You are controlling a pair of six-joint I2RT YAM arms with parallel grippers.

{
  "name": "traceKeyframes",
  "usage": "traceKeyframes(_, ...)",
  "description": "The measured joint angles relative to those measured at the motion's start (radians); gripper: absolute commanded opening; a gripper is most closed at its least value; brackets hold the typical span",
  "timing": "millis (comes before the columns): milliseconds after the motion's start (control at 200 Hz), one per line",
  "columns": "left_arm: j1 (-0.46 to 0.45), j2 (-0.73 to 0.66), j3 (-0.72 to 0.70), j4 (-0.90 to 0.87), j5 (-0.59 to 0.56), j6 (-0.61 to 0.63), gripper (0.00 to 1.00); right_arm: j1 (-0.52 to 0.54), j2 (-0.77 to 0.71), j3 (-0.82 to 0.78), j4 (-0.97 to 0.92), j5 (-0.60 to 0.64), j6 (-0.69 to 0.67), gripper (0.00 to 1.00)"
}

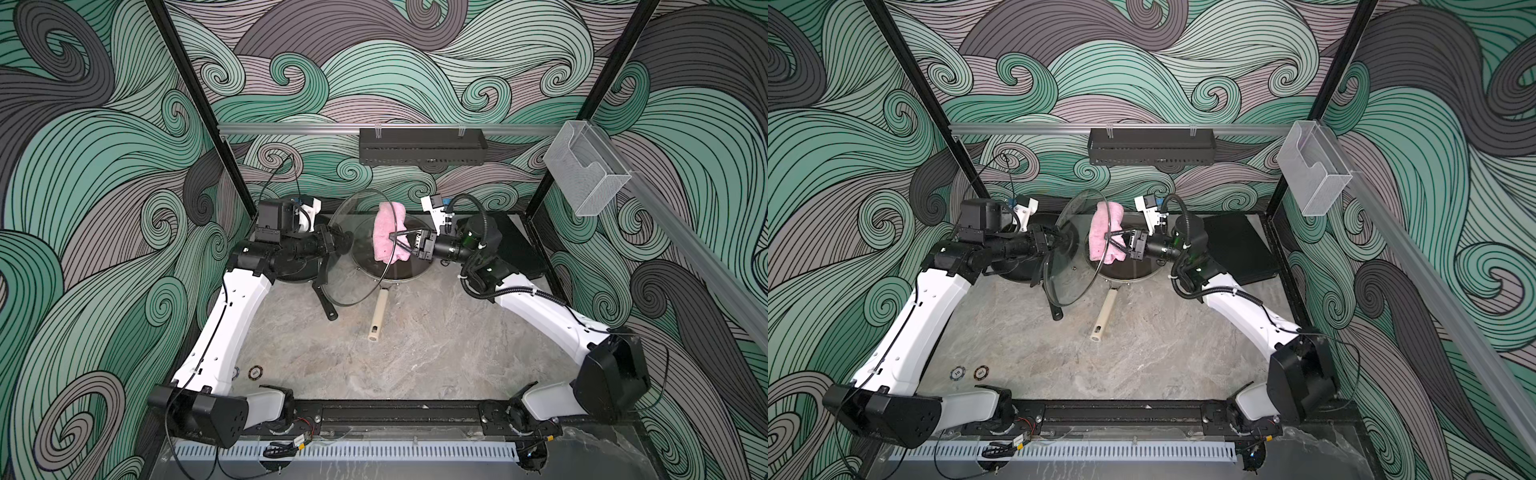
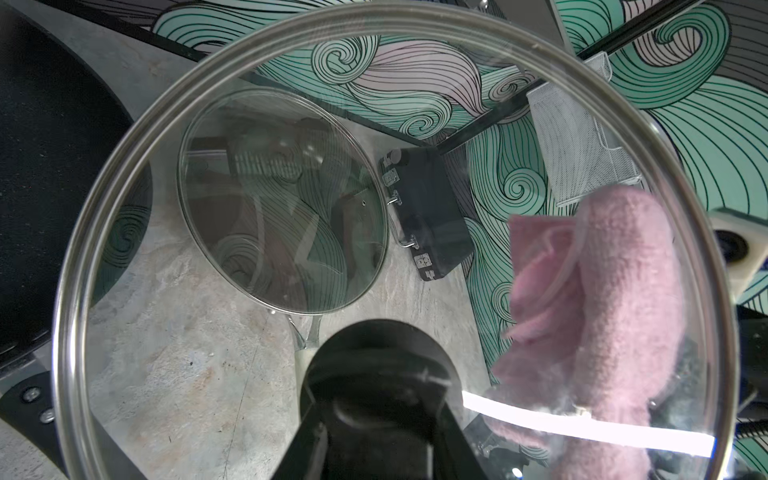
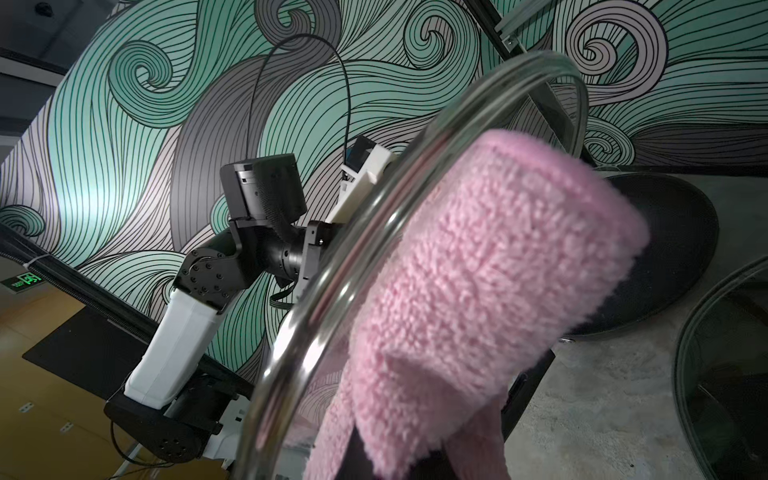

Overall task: Wipe the pot lid with a cloth
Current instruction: Wipe the pot lid.

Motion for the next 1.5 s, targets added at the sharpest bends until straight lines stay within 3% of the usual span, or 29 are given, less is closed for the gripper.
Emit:
traceKeyframes(455, -0.081, 0.023, 0.089, 0.012, 0.000, -0.038, 0.00, 0.002, 0.366, 0.277, 0.119, -0.027, 0.084, 0.00)
traceKeyframes(740, -0.089, 0.028, 0.097, 0.051, -0.007, -0.083, 0.00, 0.057, 0.438, 0.275, 0.163, -0.031, 0.142, 0.00)
traceKeyframes(971, -0.091, 0.036, 0.102, 0.088, -0.043, -0.105, 0.00, 0.110, 0.370, 0.093, 0.182, -0.026, 0.154, 0.00)
traceKeyframes(1171, -0.091, 0.046, 0.103, 0.106, -0.101, -0.106, 0.00, 0.115, 0.200, -0.085, 0.176, -0.014, 0.168, 0.00)
traceKeyframes(1501, -0.092, 0.060, 0.102, 0.112, -0.114, -0.107, 0.00, 0.051, -0.124, -0.106, -0.031, 0.032, 0.044, 0.00)
